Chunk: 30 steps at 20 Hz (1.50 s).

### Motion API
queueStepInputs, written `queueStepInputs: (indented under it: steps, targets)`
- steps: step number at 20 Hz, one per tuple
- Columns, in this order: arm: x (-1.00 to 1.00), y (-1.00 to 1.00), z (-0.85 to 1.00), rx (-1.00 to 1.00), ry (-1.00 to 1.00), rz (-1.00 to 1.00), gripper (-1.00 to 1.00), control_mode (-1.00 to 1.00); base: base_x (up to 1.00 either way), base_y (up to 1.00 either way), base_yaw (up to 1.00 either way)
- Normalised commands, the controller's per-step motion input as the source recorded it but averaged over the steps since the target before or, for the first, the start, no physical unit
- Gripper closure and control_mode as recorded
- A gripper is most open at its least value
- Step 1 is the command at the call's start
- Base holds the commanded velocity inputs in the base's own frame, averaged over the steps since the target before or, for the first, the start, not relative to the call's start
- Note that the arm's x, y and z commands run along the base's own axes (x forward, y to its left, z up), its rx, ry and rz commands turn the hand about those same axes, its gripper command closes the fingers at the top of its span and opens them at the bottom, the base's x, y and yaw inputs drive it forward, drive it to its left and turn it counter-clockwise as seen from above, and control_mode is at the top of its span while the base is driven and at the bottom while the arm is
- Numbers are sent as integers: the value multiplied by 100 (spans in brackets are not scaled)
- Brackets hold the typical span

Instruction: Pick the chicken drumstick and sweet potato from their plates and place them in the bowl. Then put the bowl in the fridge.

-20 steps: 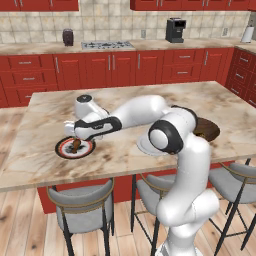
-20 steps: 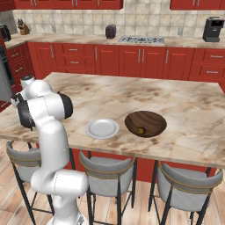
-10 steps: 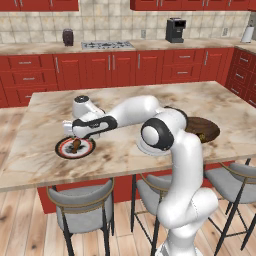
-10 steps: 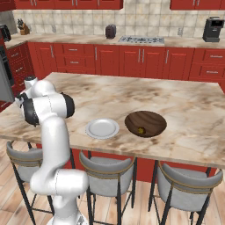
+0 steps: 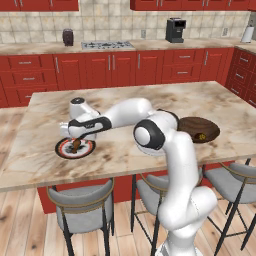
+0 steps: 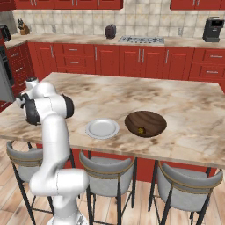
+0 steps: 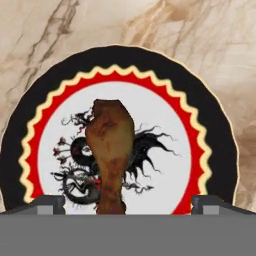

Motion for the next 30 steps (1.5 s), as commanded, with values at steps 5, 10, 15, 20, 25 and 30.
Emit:
queueStepInputs:
  steps: [5,10,15,20,25,30]
  targets:
    - [23,5,-19,0,0,0,-100,-100,0,0,0]
    - [19,2,-22,0,2,0,-100,-100,0,0,0]
    - [18,2,-17,0,1,0,-100,-100,0,0,0]
    - [3,1,-18,0,6,0,-100,-100,0,0,0]
    - [5,5,-14,0,4,0,-100,-100,0,0,0]
    - [2,1,-8,-1,1,1,100,-100,0,0,0]
